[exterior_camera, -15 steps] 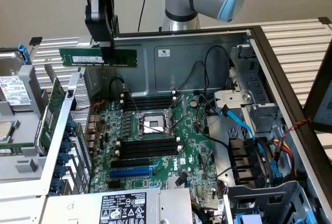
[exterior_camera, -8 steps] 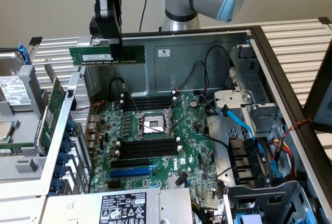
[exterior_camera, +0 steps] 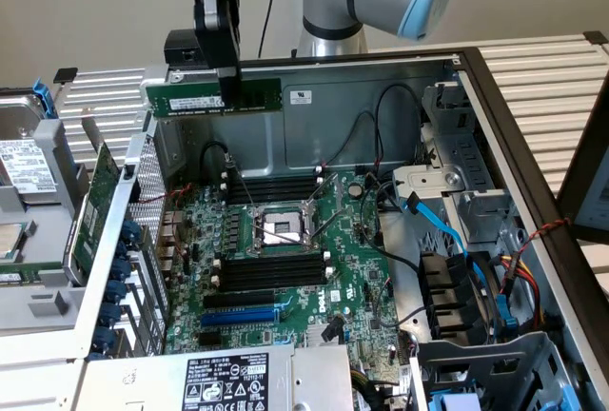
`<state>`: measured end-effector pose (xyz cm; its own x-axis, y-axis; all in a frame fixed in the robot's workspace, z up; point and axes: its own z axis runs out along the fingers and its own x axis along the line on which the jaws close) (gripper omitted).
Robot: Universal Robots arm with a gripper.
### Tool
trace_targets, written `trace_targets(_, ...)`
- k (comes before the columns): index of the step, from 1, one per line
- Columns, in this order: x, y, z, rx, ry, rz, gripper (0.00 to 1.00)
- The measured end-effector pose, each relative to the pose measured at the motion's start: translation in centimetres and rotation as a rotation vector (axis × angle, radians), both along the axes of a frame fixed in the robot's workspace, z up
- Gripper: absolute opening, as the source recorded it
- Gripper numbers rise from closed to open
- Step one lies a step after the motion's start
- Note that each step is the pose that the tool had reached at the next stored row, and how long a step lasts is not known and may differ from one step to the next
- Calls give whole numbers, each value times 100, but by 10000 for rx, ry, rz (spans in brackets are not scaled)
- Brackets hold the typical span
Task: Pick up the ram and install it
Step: 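Pick up the ram and move it above insertion slot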
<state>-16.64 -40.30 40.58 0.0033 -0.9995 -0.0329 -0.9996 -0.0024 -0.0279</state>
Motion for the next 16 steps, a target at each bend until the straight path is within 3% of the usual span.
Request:
trace_targets(7,134,117,-52,1,-73,27,14)
trace_targets(12,245,128,-126,-12,-91,30,14)
trace_targets(14,249,129,-149,-59,-92,28,14)
trace_targets(16,250,129,-162,-169,-89,30,14)
